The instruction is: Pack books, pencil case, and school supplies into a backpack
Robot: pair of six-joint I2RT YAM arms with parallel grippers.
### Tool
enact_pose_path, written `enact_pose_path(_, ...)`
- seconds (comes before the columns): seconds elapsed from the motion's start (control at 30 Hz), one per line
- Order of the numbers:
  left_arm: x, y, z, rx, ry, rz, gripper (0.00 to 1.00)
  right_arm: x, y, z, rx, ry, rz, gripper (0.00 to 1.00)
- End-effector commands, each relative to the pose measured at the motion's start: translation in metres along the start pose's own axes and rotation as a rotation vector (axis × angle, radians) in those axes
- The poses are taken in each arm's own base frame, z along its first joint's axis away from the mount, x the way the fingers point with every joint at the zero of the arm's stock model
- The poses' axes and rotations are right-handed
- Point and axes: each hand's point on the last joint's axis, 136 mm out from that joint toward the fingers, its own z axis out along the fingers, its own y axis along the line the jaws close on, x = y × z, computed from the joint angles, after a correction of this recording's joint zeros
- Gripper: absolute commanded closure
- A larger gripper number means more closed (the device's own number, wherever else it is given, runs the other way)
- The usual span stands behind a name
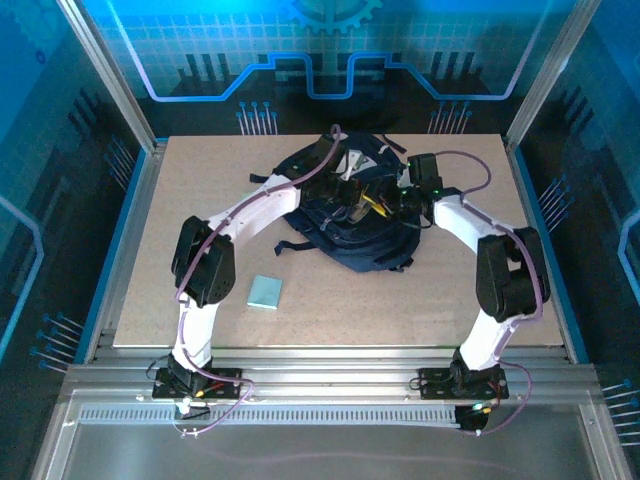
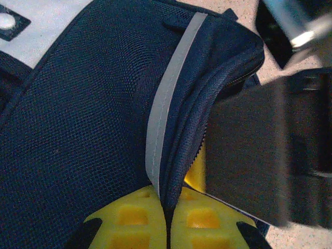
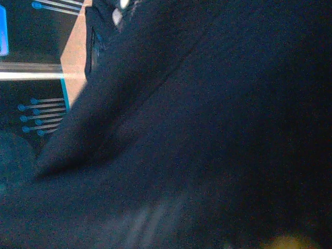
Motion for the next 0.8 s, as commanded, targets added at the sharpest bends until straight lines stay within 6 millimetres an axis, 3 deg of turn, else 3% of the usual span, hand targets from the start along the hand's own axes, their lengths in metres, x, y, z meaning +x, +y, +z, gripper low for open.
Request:
enact_pose_path(0.0, -0.027, -0.007, -0.031, 0.020, -0.102, -0.017, 0.97, 0.014, -0.002, -0.040, 0.083, -0.013, -0.119, 0.50)
enact_pose_path(0.07, -0.023, -0.004, -0.029, 0.011, -0.089, -0.014, 0.85, 0.022, -0.012, -0.054, 0.137, -0.016, -0.149, 0.43)
enact_pose_path(0.17, -0.013, -0.002, -0.030, 0.001, -0.052, -0.026, 0.51, 0.030, -0.023, -0.072, 0.205, -0.034, -0.196, 0.35)
enact_pose_path(0.23, -0.001, 0.002, -0.035, -0.019, -0.024, -0.032, 0.38, 0.030, -0.026, -0.081, 0.254, -0.050, -0.228, 0.31)
enact_pose_path(0.33, 0.020, 0.015, -0.053, -0.080, -0.012, -0.045, 0.03, 0.029, -0.022, -0.090, 0.279, -0.065, -0.278, 0.25)
enact_pose_path(0.57, 0.090, 0.057, -0.104, -0.283, 0.107, -0.100, 0.01, 0.030, -0.006, -0.084, 0.252, -0.057, -0.349, 0.00)
enact_pose_path(0.77, 0.166, 0.103, -0.132, -0.511, 0.252, -0.252, 0.01, 0.030, -0.009, -0.065, 0.237, -0.018, -0.330, 0.00)
